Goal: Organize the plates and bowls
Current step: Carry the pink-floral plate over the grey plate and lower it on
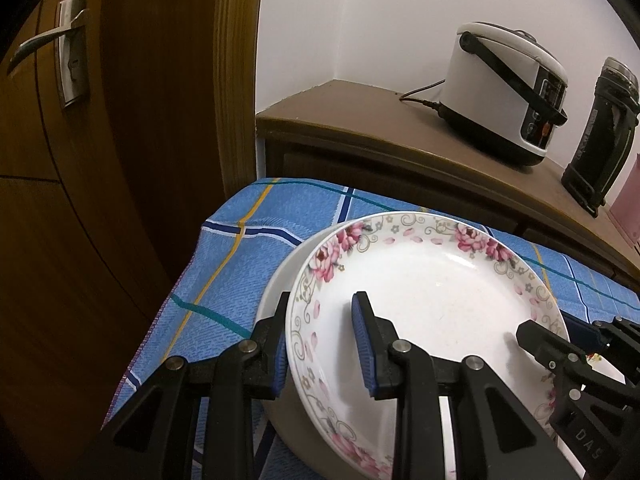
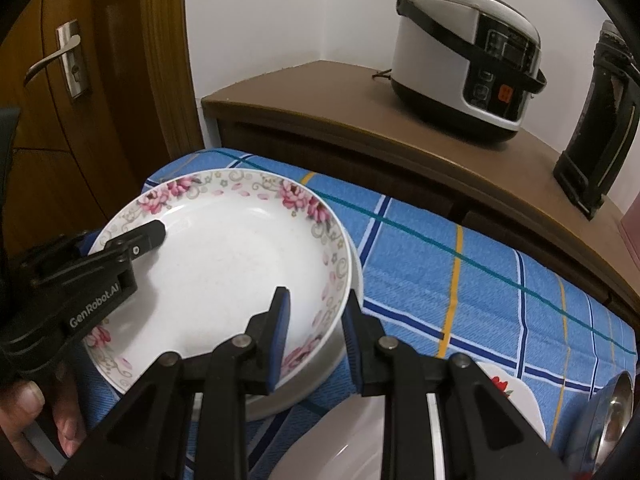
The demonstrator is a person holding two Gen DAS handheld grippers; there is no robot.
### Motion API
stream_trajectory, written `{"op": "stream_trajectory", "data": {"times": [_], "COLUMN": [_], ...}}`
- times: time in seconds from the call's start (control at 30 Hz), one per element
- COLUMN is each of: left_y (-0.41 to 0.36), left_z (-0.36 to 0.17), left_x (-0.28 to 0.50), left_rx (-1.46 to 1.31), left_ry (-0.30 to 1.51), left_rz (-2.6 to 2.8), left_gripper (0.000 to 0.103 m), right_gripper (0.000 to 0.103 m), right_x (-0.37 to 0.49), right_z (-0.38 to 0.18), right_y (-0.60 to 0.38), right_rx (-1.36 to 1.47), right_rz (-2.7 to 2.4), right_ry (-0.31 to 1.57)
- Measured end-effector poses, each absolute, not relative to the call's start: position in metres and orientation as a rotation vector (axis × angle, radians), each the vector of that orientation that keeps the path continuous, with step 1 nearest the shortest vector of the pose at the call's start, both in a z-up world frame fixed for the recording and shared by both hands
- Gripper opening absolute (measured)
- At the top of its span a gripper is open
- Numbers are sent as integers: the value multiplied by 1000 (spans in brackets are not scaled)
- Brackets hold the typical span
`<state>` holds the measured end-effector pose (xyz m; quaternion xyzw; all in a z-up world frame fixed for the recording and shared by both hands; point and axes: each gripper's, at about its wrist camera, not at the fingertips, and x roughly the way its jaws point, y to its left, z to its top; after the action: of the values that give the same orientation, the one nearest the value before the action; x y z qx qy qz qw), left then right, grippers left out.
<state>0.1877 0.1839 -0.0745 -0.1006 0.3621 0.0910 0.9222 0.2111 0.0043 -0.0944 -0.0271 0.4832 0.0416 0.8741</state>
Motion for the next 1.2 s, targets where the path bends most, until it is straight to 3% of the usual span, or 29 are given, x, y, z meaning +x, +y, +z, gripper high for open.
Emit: {"op": "stream_trajectory", "data": {"times": [1.2], "left_y": [188], "left_z": [-80], "left_x": [193], "left_rx": [-225], "left_ry": [789], "left_rz": [171], "left_gripper": [31], "right_gripper": [27], "right_x": [216], "right_z": [-98], "right_y": [10], "right_rx": [-118], "right_rz": [77], "right_ry": [1030]}}
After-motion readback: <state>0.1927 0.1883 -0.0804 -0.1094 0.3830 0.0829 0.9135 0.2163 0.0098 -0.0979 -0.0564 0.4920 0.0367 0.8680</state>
